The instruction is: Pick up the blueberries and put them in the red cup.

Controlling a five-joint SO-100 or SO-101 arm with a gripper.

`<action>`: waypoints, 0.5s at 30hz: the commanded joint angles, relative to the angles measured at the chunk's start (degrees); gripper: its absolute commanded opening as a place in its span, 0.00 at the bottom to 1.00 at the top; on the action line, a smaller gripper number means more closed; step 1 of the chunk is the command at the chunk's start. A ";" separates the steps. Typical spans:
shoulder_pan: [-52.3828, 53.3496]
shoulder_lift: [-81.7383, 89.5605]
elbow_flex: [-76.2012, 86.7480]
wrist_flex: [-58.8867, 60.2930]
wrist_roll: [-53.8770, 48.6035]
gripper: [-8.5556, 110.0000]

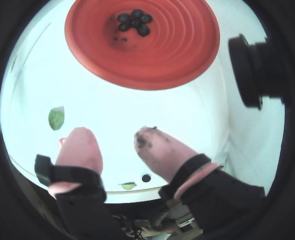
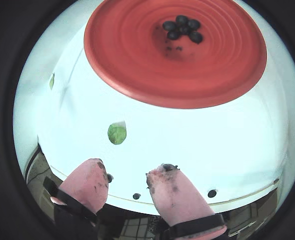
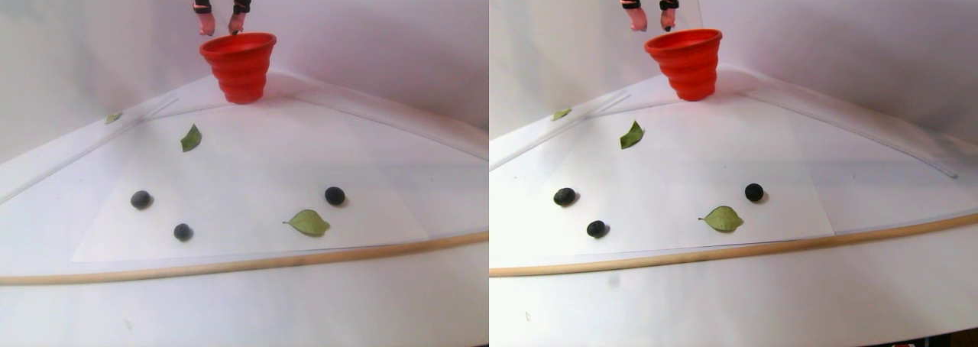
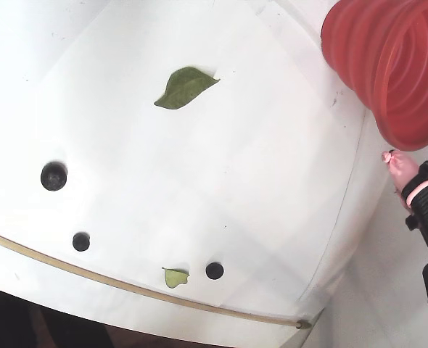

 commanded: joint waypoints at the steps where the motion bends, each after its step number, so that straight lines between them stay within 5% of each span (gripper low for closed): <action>1: -1.14 8.26 0.35 2.81 -0.35 0.20; 15: -1.67 13.54 8.09 11.07 0.62 0.19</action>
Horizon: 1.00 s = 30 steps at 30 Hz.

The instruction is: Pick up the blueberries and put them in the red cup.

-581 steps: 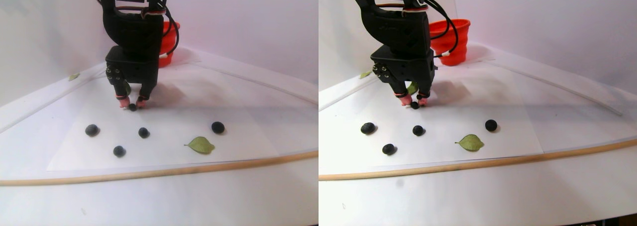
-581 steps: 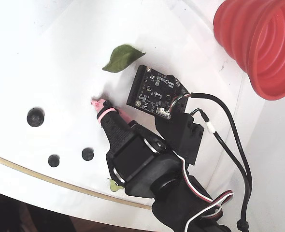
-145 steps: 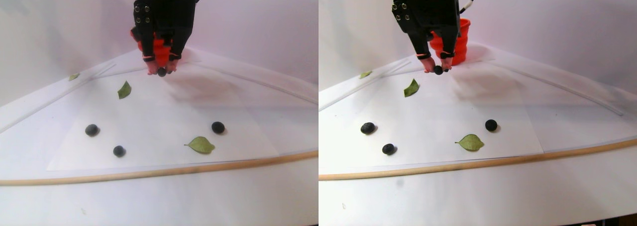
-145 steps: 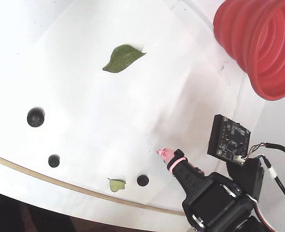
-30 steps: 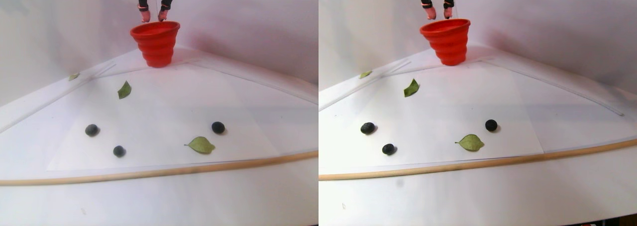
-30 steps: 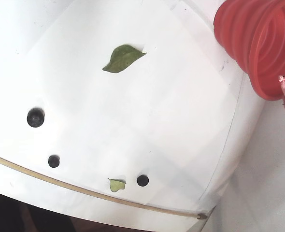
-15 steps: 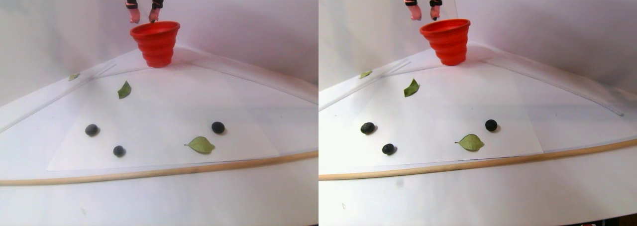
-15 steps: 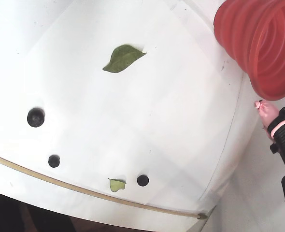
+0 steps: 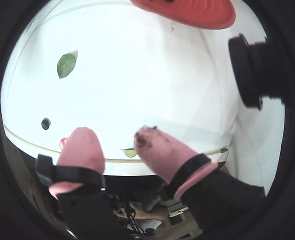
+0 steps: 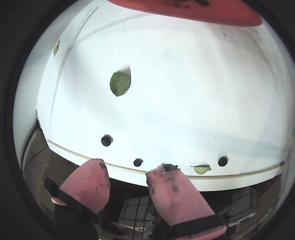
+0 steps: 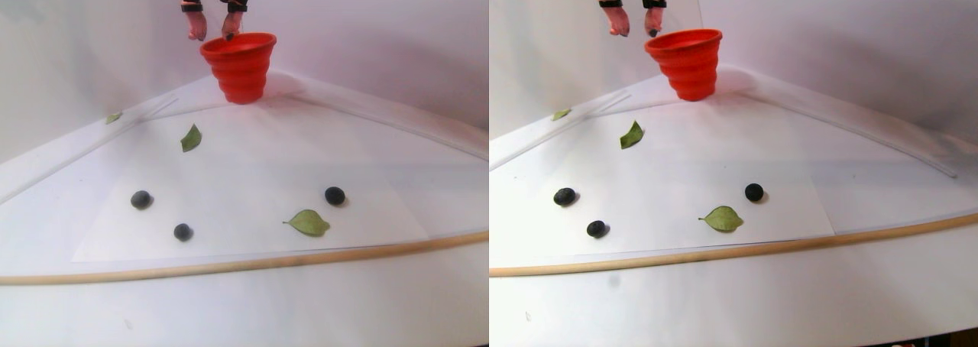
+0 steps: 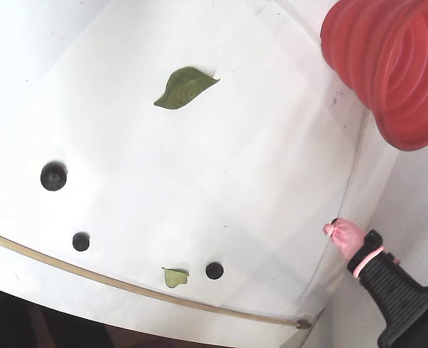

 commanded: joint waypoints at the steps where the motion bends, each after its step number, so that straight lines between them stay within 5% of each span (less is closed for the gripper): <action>1: -1.23 6.06 -0.26 2.37 0.88 0.19; 30: -2.72 9.58 18.63 4.39 4.66 0.19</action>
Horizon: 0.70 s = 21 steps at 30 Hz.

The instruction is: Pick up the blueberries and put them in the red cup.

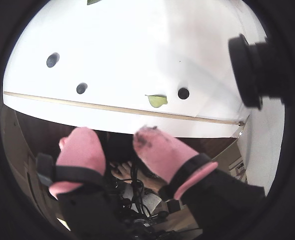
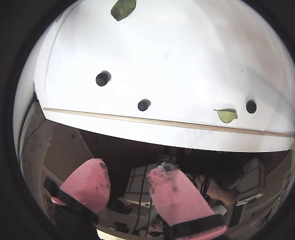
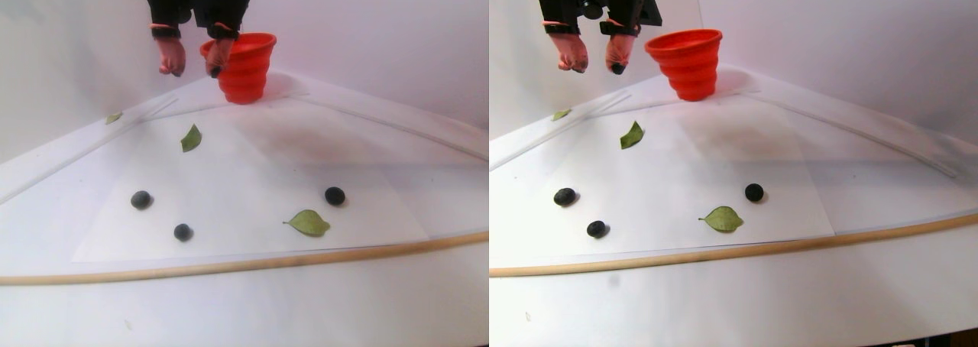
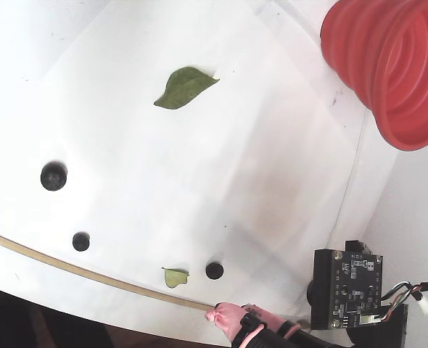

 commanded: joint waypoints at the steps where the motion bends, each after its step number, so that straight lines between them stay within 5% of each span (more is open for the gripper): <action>1: -1.23 3.34 1.76 -0.97 0.62 0.19; 21: -3.16 -2.64 12.66 -11.07 3.78 0.20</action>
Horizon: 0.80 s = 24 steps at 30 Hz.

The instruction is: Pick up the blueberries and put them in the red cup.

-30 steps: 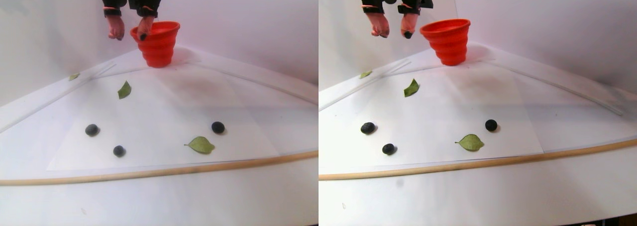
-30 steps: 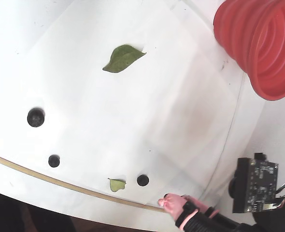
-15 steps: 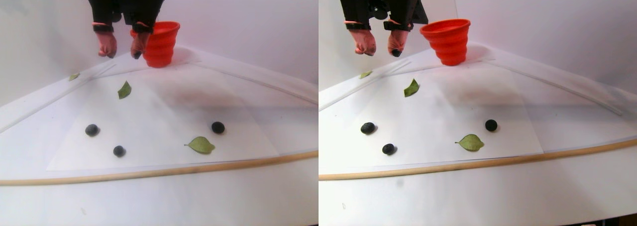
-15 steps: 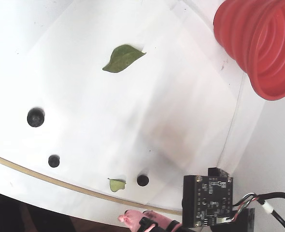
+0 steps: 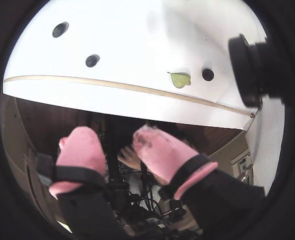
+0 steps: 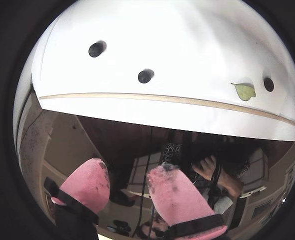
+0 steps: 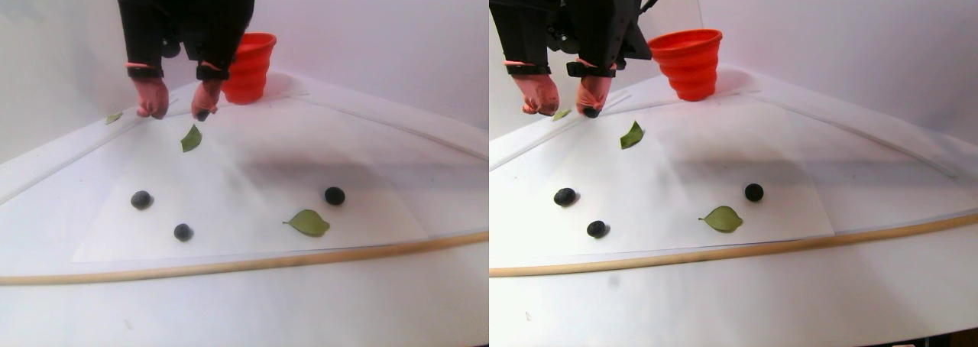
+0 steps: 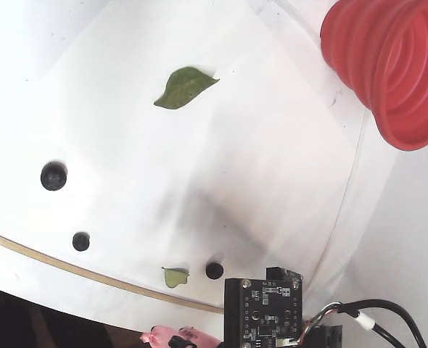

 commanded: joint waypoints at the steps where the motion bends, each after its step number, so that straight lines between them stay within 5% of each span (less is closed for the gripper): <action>1: -1.58 -2.29 0.35 -2.55 0.88 0.20; 24: -3.87 -27.51 0.97 -24.17 4.31 0.20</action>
